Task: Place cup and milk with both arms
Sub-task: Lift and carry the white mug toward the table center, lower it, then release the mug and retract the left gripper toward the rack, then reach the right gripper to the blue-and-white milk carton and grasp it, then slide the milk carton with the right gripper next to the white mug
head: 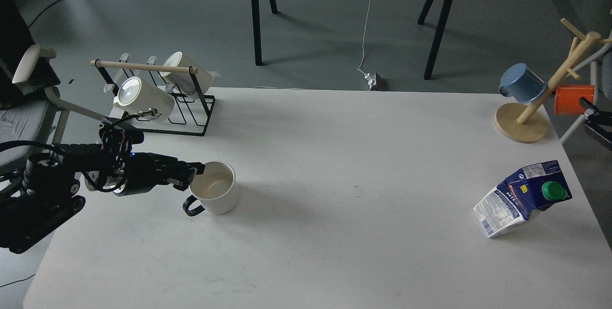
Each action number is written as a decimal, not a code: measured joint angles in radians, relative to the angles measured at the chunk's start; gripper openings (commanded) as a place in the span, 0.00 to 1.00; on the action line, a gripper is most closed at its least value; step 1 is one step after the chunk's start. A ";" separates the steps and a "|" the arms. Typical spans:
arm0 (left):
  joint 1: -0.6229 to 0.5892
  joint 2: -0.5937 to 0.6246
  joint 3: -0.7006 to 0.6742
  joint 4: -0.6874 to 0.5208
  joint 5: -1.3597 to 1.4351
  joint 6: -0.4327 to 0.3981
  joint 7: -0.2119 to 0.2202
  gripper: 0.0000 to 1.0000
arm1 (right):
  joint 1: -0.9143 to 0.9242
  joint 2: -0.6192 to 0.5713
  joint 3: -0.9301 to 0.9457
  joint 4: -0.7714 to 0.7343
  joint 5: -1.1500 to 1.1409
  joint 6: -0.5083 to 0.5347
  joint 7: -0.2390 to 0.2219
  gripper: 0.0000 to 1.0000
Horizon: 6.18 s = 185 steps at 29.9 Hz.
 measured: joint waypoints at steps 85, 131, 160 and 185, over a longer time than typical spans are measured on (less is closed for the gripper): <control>-0.081 -0.058 -0.285 0.112 -0.914 -0.218 0.000 0.92 | -0.517 -0.178 -0.018 -0.035 0.343 0.000 -0.021 0.99; -0.021 -0.069 -0.275 0.146 -0.908 -0.218 0.000 0.93 | -0.420 0.012 -0.177 0.213 0.097 0.000 -0.021 0.99; -0.005 -0.071 -0.275 0.178 -0.908 -0.218 0.000 0.93 | -0.316 0.080 -0.230 0.198 0.083 0.000 -0.021 0.97; 0.006 -0.081 -0.274 0.203 -0.908 -0.218 0.000 0.94 | -0.279 0.098 -0.241 0.214 0.079 0.000 -0.021 0.35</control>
